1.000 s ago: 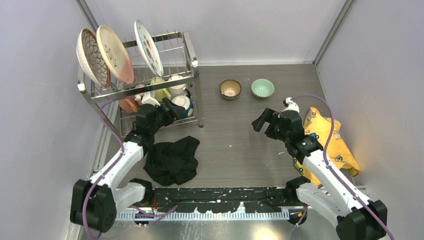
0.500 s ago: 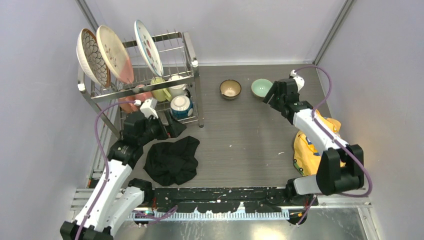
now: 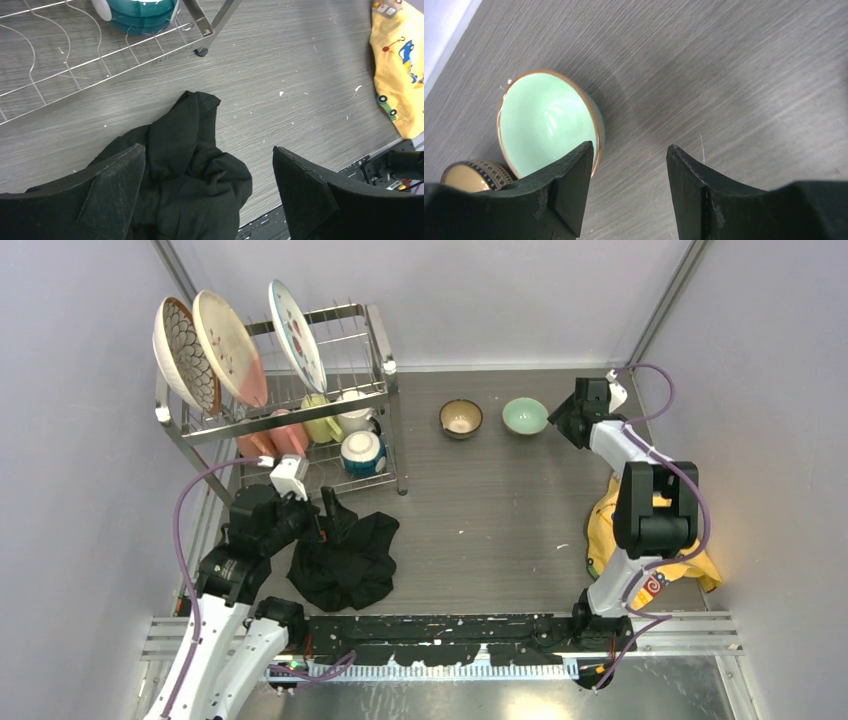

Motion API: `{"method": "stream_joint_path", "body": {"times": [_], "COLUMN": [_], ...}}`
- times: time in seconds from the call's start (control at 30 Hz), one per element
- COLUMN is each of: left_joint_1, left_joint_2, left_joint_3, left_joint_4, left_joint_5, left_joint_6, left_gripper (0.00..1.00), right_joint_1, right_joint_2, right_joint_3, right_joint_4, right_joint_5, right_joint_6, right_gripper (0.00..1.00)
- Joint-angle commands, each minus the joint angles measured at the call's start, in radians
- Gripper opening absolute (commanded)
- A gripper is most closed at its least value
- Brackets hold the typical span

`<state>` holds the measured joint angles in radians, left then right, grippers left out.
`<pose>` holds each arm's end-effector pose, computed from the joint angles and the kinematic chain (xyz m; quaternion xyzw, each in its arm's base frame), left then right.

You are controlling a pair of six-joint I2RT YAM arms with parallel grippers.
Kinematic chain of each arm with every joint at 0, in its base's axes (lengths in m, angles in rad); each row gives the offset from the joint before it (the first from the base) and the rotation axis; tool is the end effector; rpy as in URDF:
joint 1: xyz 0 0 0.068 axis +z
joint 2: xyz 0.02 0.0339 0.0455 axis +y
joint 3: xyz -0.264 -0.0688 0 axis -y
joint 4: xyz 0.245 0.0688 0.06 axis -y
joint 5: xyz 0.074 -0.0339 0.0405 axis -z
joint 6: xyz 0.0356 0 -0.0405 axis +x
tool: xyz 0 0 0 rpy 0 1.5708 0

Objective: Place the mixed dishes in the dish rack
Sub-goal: Move the bowl to the center of the board.

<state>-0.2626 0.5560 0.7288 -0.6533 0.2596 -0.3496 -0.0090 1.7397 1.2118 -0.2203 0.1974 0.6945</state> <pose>0.1163 -0.0407 0.3040 0.0302 0.8500 -0.2605 0.4569 0.3860 -0.0105 0.2281 0.3513 0.8427 0.0486 0.4051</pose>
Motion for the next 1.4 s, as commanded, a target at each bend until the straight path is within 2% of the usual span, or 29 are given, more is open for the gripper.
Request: {"method": "stream_joint_path", "body": {"times": [0.0,0.27,0.47,0.63,0.8,1.2,1.37], "left_joint_1": [-0.004,-0.004,-0.003,-0.003,-0.003,-0.003,-0.003], "left_joint_2": [-0.045,-0.062,-0.076,-0.093,-0.144,-0.182,-0.184], "left_joint_3": [0.004,-0.006,-0.009,-0.010,-0.012,-0.020,-0.022], "left_joint_4": [-0.014,-0.012,-0.008,-0.001,0.002,0.012,0.013], "left_joint_5": [-0.049,-0.029,-0.026,-0.029,-0.049,-0.044,-0.040], "left_joint_6": [0.057,0.067,0.072,0.072,0.072,0.077,0.078], "left_gripper": [1.00,1.00,1.00,1.00,0.99,0.99,0.99], "right_joint_1": [-0.007,-0.007,-0.007,-0.006,-0.006,0.001,0.008], "right_joint_2": [0.086,0.209,0.209,0.152,0.098,0.184,0.252], "right_joint_3": [0.083,0.181,0.205,0.202,0.179,0.215,0.255], "right_joint_4": [0.051,0.071,0.052,0.032,0.058,0.061,0.037], "right_joint_5": [-0.042,-0.077,-0.082,-0.032,0.002,-0.105,-0.147], "right_joint_6": [0.022,0.029,0.015,0.013,0.023,0.046,0.026], "right_gripper": [0.60,0.57,0.57,0.75,0.80,0.73,0.65]}}
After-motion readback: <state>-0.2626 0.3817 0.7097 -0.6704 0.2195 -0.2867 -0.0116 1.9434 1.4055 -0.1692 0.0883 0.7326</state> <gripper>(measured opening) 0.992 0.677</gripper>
